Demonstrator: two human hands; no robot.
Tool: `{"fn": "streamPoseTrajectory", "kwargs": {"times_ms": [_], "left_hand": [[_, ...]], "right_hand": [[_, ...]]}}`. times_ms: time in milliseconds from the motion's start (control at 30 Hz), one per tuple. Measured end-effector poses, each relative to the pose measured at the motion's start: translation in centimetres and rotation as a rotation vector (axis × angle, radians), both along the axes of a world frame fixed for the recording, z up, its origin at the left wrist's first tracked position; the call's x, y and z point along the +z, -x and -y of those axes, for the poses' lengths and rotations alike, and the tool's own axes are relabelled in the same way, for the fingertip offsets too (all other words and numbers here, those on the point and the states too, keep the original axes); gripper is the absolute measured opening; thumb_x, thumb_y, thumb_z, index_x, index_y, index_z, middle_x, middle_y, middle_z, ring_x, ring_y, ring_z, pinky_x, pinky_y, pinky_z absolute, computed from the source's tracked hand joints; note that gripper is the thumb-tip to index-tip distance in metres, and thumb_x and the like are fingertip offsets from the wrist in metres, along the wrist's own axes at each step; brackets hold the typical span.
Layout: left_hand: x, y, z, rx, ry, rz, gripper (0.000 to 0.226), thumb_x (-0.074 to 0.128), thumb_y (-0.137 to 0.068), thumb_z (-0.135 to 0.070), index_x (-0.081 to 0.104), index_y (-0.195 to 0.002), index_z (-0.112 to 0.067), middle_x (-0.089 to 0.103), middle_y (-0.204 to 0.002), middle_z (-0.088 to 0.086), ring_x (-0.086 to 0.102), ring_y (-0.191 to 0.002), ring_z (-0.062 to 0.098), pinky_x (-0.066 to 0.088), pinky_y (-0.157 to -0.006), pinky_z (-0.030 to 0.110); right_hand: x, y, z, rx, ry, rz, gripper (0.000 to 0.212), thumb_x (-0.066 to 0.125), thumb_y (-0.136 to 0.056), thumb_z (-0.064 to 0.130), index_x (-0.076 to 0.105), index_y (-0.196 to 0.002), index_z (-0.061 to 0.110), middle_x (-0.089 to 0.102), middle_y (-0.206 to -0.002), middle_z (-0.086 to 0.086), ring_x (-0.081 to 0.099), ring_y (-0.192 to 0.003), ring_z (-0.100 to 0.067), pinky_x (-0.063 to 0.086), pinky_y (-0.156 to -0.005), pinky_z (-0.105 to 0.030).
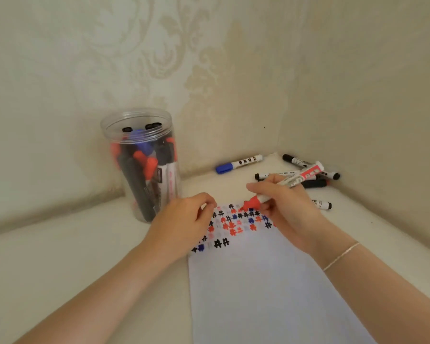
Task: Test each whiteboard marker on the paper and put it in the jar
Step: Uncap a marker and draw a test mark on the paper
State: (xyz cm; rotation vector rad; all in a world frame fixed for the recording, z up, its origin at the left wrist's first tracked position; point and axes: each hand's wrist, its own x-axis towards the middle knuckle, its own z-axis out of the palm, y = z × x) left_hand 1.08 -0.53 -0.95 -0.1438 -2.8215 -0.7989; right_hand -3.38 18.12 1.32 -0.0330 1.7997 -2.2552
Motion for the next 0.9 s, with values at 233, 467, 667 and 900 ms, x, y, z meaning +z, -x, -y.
{"fn": "streamPoseTrajectory", "kwargs": {"times_ms": [233, 467, 667, 900], "left_hand": [[-0.8, -0.5, -0.2, -0.048, 0.304, 0.08, 0.041, 0.046, -0.087, -0.058, 0.051, -0.122, -0.039, 0.042, -0.059, -0.014, 0.047, -0.064, 0.013, 0.035, -0.054, 0.027], [0.2, -0.7, 0.0, -0.159, 0.329, 0.165, 0.085, 0.047, -0.061, -0.087, 0.039, -0.133, -0.043, 0.055, -0.087, -0.021, 0.053, -0.078, 0.003, 0.044, -0.064, 0.025], [-0.2, -0.7, 0.0, -0.192, 0.319, 0.115, 0.086, 0.044, -0.055, -0.092, 0.038, -0.132, -0.054, 0.062, -0.113, -0.022, 0.059, -0.098, 0.005, 0.048, -0.074, 0.026], [-0.1, -0.5, -0.1, -0.181, 0.336, 0.132, 0.085, 0.044, -0.054, -0.093, 0.038, -0.131, -0.057, 0.06, -0.09, -0.023, 0.052, -0.081, 0.002, 0.038, -0.061, 0.019]], "right_hand": [[-2.2, -1.3, 2.1, -0.007, -0.08, -0.023, 0.026, 0.058, -0.085, -0.001, 0.046, -0.063, 0.006, 0.055, -0.054, -0.014, 0.048, -0.039, -0.02, 0.04, -0.04, -0.024], [-3.5, -1.1, 3.3, -0.263, -0.429, -0.187, 0.02, 0.054, -0.078, 0.006, 0.043, -0.061, 0.008, 0.042, -0.059, -0.014, 0.036, -0.047, -0.023, 0.03, -0.041, -0.023], [-3.5, -1.2, 3.3, -0.288, -0.487, -0.216, 0.027, 0.057, -0.076, 0.006, 0.041, -0.055, 0.011, 0.045, -0.052, -0.013, 0.037, -0.035, -0.016, 0.034, -0.037, -0.019], [-3.7, -1.2, 3.3, -0.272, -0.513, -0.256, 0.031, 0.059, -0.076, 0.005, 0.039, -0.053, 0.012, 0.047, -0.053, -0.013, 0.038, -0.032, -0.013, 0.033, -0.036, -0.017]]}}
